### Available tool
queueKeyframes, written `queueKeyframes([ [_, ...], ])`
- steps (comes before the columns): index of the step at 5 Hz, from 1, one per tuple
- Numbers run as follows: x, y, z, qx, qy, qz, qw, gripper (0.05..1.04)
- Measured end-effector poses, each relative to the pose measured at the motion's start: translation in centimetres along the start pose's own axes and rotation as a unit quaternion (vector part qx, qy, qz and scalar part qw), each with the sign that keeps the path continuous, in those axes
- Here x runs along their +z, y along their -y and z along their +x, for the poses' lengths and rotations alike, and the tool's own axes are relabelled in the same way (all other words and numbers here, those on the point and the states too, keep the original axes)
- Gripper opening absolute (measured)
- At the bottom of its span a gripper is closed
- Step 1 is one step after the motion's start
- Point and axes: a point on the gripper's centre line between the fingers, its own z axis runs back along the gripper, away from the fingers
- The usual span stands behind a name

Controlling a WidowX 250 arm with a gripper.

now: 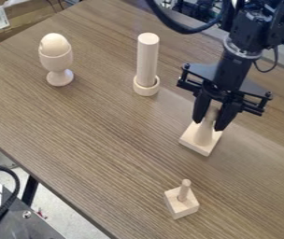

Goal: Put the cone on the cube with a hole

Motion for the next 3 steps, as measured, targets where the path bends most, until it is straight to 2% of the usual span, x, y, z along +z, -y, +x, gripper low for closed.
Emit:
queueKeyframes([
  [2, -0.23, -0.17, 0.29, 0.005, -0.001, -0.005, 1.0, 0.342],
  [3, -0.41, -0.1, 0.23, 0.007, -0.008, -0.005, 0.9999, 0.409],
])
